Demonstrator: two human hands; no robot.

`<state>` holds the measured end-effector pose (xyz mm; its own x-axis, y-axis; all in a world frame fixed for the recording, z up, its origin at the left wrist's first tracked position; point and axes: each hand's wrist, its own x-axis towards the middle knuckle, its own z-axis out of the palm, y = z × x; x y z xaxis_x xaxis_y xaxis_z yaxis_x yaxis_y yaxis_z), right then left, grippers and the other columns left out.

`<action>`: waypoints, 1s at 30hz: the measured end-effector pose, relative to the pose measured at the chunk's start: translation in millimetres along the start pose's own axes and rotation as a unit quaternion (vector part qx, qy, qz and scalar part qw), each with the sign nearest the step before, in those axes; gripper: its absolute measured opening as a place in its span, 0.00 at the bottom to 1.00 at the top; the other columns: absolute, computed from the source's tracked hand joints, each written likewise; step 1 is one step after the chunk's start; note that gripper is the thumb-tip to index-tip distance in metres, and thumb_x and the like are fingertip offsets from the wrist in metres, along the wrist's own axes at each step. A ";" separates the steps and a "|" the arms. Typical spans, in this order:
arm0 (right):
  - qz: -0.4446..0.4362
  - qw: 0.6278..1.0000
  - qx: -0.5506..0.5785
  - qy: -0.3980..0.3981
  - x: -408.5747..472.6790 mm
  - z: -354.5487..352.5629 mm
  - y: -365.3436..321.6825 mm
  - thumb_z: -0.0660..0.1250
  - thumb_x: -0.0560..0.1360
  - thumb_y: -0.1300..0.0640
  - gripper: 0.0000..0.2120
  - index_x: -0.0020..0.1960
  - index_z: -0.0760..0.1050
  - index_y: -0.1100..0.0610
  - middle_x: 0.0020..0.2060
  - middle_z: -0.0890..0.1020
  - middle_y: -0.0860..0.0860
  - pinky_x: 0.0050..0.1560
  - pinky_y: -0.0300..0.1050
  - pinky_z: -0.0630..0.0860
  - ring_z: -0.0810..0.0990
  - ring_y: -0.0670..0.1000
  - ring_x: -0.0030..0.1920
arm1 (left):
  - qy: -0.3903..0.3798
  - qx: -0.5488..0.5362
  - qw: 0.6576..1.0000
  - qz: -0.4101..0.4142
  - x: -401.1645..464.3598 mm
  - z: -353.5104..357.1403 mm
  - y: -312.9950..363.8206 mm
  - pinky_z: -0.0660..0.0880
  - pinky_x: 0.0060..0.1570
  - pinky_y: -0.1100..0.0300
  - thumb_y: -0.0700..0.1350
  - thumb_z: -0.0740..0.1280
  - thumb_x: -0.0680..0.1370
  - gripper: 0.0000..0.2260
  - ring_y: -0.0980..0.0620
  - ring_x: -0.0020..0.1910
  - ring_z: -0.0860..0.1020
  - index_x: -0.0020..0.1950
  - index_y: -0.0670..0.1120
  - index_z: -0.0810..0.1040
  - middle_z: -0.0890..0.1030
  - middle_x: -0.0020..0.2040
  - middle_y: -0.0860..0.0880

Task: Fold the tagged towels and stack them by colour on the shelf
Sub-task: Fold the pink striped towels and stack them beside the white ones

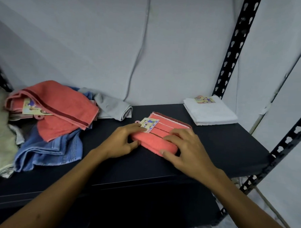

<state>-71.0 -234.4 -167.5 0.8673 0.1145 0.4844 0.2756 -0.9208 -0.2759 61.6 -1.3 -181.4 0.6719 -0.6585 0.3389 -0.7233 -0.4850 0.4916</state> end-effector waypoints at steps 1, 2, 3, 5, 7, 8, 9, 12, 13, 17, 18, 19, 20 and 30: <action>-0.009 1.000 -0.019 -0.022 -0.4 3.2 -2.9 0.61 0.72 0.40 0.23 0.59 0.81 0.51 0.58 0.78 0.49 0.55 0.54 0.74 0.74 0.54 0.60 | 0.009 -0.015 1.000 0.002 -0.3 0.5 -1.5 0.65 0.72 0.56 0.44 0.72 0.74 0.21 0.56 0.73 0.67 0.67 0.52 0.77 0.73 0.72 0.48; -0.013 0.999 -0.029 -0.028 -0.2 5.6 -3.2 0.62 0.72 0.42 0.21 0.58 0.82 0.51 0.57 0.78 0.50 0.54 0.55 0.75 0.74 0.54 0.59 | 0.019 -0.024 1.000 0.006 -0.4 0.4 -2.3 0.67 0.71 0.57 0.44 0.72 0.75 0.19 0.57 0.72 0.68 0.66 0.53 0.79 0.74 0.71 0.49; -0.014 0.999 -0.026 -0.020 0.2 6.6 -1.9 0.65 0.73 0.45 0.17 0.57 0.82 0.52 0.55 0.79 0.50 0.52 0.56 0.76 0.74 0.55 0.57 | 0.029 -0.026 0.999 0.011 -0.5 0.4 -2.0 0.68 0.69 0.57 0.45 0.72 0.76 0.17 0.57 0.72 0.69 0.64 0.53 0.80 0.75 0.70 0.49; -0.020 0.999 -0.015 0.026 -0.1 6.8 2.6 0.70 0.73 0.54 0.10 0.53 0.83 0.55 0.50 0.79 0.50 0.47 0.55 0.78 0.75 0.55 0.53 | 0.051 0.004 0.998 0.030 -2.7 0.3 -1.8 0.71 0.66 0.56 0.48 0.71 0.77 0.13 0.54 0.69 0.72 0.62 0.51 0.82 0.77 0.67 0.47; -0.037 0.996 -0.026 0.076 -2.9 5.5 5.5 0.72 0.73 0.59 0.07 0.51 0.83 0.57 0.46 0.79 0.51 0.42 0.53 0.79 0.75 0.54 0.48 | 0.059 0.064 0.994 0.059 -5.9 0.2 -1.0 0.74 0.63 0.52 0.50 0.70 0.76 0.13 0.48 0.65 0.76 0.60 0.50 0.83 0.79 0.65 0.45; -0.053 0.994 -0.033 0.087 -5.3 5.0 6.9 0.72 0.74 0.61 0.06 0.51 0.83 0.57 0.44 0.79 0.51 0.39 0.52 0.78 0.75 0.53 0.46 | 0.059 0.089 0.992 0.071 -6.6 -0.3 -1.2 0.76 0.61 0.49 0.49 0.71 0.76 0.13 0.45 0.63 0.78 0.58 0.49 0.84 0.80 0.63 0.44; -0.071 0.993 -0.039 0.086 -8.5 5.4 8.8 0.73 0.74 0.62 0.06 0.50 0.83 0.58 0.44 0.79 0.52 0.37 0.51 0.78 0.75 0.53 0.45 | 0.059 0.106 0.989 0.082 -6.4 -1.0 -1.6 0.77 0.59 0.47 0.48 0.72 0.75 0.12 0.44 0.61 0.79 0.57 0.48 0.84 0.80 0.62 0.44; -0.113 0.991 -0.044 0.051 -21.1 10.3 17.9 0.73 0.73 0.64 0.08 0.52 0.82 0.60 0.44 0.78 0.53 0.33 0.49 0.78 0.75 0.51 0.44 | 0.070 0.134 0.982 0.111 -7.1 -3.3 -1.4 0.81 0.50 0.46 0.48 0.72 0.75 0.10 0.44 0.56 0.82 0.53 0.46 0.85 0.82 0.58 0.44; -0.116 0.992 -0.041 0.042 -24.4 11.6 20.8 0.73 0.74 0.64 0.09 0.54 0.82 0.60 0.44 0.78 0.53 0.33 0.48 0.78 0.74 0.51 0.44 | 0.073 0.144 0.979 0.124 -8.1 -3.6 -1.2 0.82 0.47 0.48 0.50 0.70 0.76 0.11 0.45 0.54 0.82 0.53 0.46 0.85 0.82 0.57 0.45; -0.123 0.991 -0.045 0.016 -29.2 9.1 24.6 0.73 0.73 0.66 0.11 0.55 0.82 0.60 0.46 0.78 0.53 0.35 0.48 0.78 0.74 0.50 0.43 | 0.055 0.144 0.979 0.135 -11.7 -3.2 0.6 0.82 0.41 0.49 0.54 0.62 0.78 0.16 0.48 0.50 0.83 0.53 0.46 0.84 0.81 0.55 0.50; -0.125 0.991 -0.050 0.010 -29.4 7.4 23.8 0.73 0.72 0.66 0.12 0.55 0.82 0.60 0.46 0.78 0.52 0.34 0.47 0.78 0.74 0.50 0.44 | 0.046 0.137 0.981 0.128 -11.6 -3.1 -0.7 0.81 0.43 0.49 0.53 0.62 0.78 0.15 0.49 0.51 0.82 0.54 0.47 0.83 0.81 0.56 0.51; -0.125 0.991 -0.055 0.005 -29.3 5.8 22.7 0.73 0.71 0.67 0.13 0.55 0.82 0.60 0.46 0.78 0.52 0.34 0.47 0.78 0.74 0.50 0.44 | 0.040 0.128 0.984 0.119 -11.5 -2.8 -2.6 0.81 0.46 0.50 0.52 0.63 0.78 0.14 0.50 0.53 0.82 0.55 0.48 0.83 0.81 0.57 0.52; -0.124 0.990 -0.061 0.004 -28.9 4.6 21.2 0.73 0.71 0.67 0.13 0.54 0.82 0.60 0.46 0.77 0.52 0.32 0.46 0.78 0.74 0.50 0.44 | 0.038 0.116 0.986 0.109 -11.8 -2.4 -4.9 0.80 0.50 0.51 0.50 0.64 0.78 0.12 0.51 0.55 0.81 0.56 0.48 0.83 0.81 0.58 0.53; 0.004 0.999 -0.020 0.032 -1.5 -2.4 62.3 0.68 0.68 0.77 0.15 0.49 0.84 0.64 0.52 0.83 0.61 0.52 0.55 0.81 0.83 0.63 0.49 | 0.180 -0.114 0.975 -0.063 -14.7 -12.6 9.3 0.73 0.51 0.68 0.35 0.60 0.71 0.19 0.59 0.50 0.79 0.55 0.52 0.82 0.82 0.50 0.56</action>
<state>-56.2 -292.8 -183.4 0.8402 0.0847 0.5357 0.2516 -0.9358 -0.2467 46.9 11.1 -171.6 0.7946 -0.3379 0.5044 -0.6056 -0.3815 0.6984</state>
